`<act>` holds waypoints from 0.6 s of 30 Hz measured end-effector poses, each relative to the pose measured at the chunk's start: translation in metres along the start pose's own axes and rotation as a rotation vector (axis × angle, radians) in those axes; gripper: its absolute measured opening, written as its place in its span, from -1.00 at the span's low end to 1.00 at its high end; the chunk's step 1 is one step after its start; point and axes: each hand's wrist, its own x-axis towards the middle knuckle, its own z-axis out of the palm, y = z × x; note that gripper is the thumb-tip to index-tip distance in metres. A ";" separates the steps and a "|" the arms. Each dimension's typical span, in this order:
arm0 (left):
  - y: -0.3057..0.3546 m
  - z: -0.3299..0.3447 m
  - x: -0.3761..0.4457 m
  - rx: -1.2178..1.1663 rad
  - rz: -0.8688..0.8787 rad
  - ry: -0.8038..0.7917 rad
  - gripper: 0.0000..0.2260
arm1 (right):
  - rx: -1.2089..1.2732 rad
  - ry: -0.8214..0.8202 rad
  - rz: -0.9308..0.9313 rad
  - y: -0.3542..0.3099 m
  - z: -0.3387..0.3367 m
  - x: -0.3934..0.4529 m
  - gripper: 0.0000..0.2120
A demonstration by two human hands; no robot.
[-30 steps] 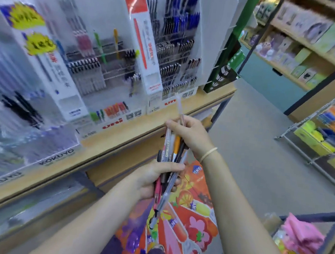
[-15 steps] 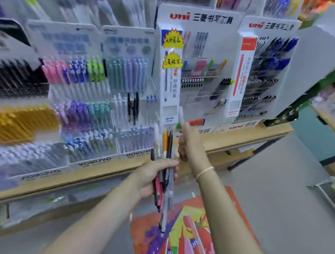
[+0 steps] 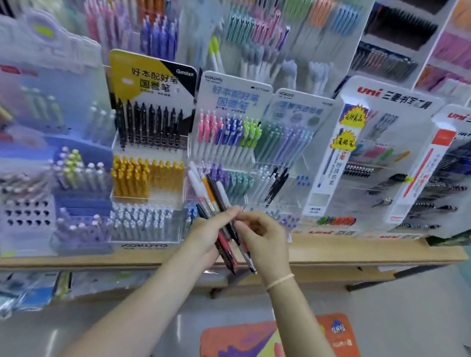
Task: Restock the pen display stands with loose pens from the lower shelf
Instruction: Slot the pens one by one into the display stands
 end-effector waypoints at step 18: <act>-0.022 0.069 0.017 -0.028 0.115 0.087 -0.93 | 0.203 0.074 0.304 0.041 -0.071 0.027 -0.59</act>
